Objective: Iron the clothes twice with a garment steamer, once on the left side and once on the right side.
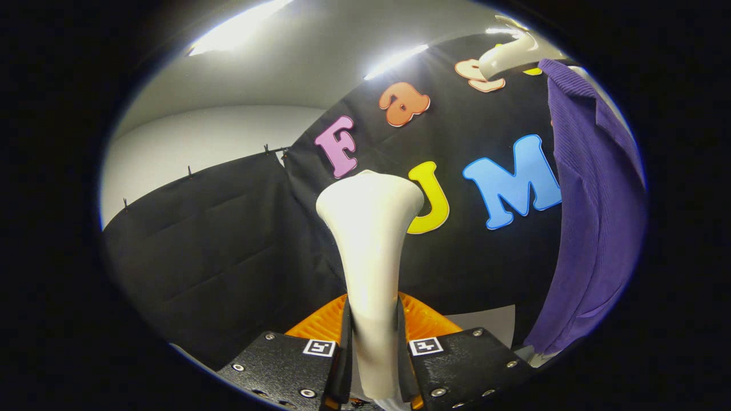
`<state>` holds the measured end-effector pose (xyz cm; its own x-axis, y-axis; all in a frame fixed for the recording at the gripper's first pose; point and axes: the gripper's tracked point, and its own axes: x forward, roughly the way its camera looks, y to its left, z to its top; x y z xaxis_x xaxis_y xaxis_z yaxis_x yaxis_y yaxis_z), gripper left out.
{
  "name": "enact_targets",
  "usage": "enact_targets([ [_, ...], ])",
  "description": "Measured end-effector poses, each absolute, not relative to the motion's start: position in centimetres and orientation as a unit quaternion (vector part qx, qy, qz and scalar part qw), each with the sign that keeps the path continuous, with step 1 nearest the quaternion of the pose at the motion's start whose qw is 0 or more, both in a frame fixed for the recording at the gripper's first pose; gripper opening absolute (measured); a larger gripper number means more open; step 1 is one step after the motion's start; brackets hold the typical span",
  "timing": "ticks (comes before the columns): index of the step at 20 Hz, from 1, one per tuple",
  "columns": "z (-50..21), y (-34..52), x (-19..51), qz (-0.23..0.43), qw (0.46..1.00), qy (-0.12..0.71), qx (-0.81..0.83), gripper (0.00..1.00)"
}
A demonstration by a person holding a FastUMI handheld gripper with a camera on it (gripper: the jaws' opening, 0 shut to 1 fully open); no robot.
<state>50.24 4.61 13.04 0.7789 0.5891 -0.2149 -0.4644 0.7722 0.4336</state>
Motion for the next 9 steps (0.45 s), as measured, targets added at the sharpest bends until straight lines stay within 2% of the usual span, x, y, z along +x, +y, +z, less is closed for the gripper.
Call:
enact_targets([
  [9,7.7,4.9,53.4,0.235,0.926,0.239,0.173,0.34],
])
